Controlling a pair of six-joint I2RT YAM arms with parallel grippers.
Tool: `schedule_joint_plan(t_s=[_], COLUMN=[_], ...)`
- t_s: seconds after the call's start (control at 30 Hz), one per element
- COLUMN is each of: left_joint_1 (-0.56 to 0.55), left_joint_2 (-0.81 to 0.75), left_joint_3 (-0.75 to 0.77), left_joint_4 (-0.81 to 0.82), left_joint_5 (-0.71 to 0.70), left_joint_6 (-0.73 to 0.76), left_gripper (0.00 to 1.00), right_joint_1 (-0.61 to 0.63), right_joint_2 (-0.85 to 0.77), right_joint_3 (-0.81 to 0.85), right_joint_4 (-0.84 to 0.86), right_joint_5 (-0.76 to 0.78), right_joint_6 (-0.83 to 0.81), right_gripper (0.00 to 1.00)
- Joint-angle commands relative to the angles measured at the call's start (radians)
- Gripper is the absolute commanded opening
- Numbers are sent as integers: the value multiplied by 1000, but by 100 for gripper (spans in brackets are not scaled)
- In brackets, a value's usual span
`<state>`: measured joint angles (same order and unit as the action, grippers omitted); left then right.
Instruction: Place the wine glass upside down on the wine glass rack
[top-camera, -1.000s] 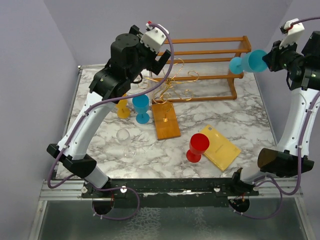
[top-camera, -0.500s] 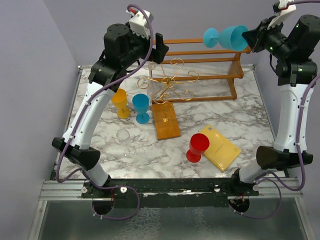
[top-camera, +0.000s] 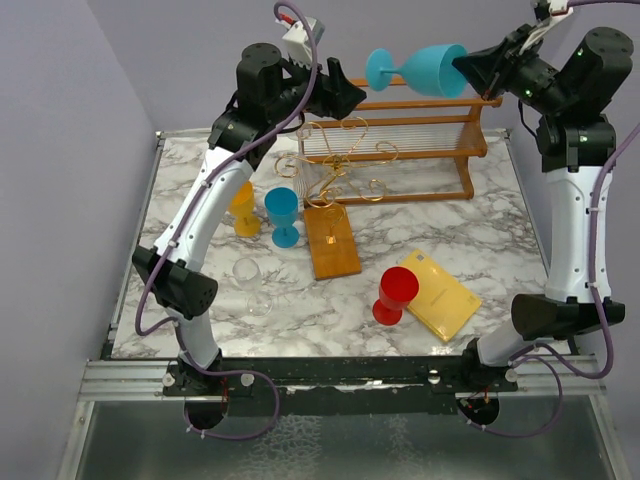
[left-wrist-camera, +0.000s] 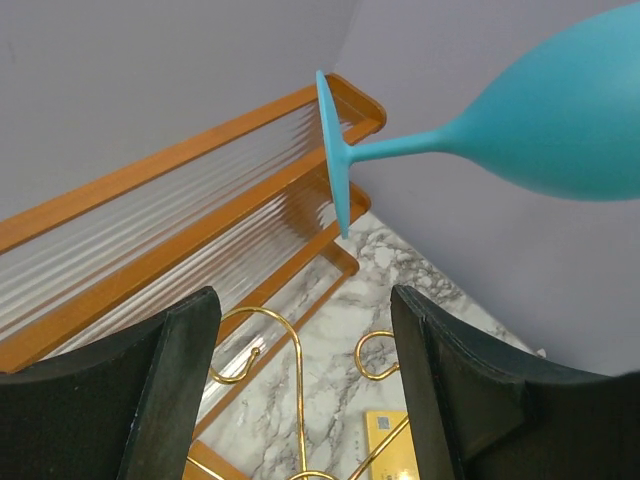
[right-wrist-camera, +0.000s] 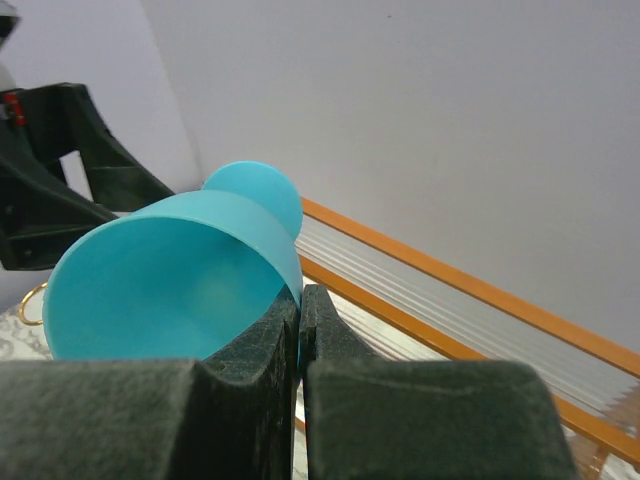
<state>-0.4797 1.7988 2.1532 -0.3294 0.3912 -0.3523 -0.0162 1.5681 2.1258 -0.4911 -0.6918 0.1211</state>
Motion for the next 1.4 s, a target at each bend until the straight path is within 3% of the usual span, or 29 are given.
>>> schedule_joint_plan(t_s=[0.0, 0.23, 0.4, 0.73, 0.87, 1.07, 1.23, 1.37], left_joint_1=[3, 3, 3, 3, 3, 4, 9, 55], left_joint_2=[15, 29, 37, 44, 39, 30, 15, -5], left_joint_3=[24, 24, 23, 19, 15, 7, 4, 4], left_joint_4=[79, 89, 80, 90, 94, 98, 86, 83], left_joint_5=[81, 100, 66, 85, 95, 94, 74, 62], left_joint_6=[-81, -101, -125, -149, -152, -150, -137, -140], left_gripper=[70, 64, 49, 37, 27, 2, 0, 0], right_joint_1=[16, 22, 24, 24, 24, 24, 24, 24], right_joint_2=[-24, -41, -49, -54, -63, -73, -85, -111], right_joint_3=[-51, -100, -113, -128, -132, -147, -184, -221], right_joint_4=[81, 93, 100, 117, 120, 121, 126, 112], right_joint_5=[-88, -141, -157, -182, -181, -164, -135, -107], right_joint_6=[53, 58, 61, 69, 67, 53, 30, -19], right_gripper=[1, 1, 1, 1, 1, 1, 1, 24])
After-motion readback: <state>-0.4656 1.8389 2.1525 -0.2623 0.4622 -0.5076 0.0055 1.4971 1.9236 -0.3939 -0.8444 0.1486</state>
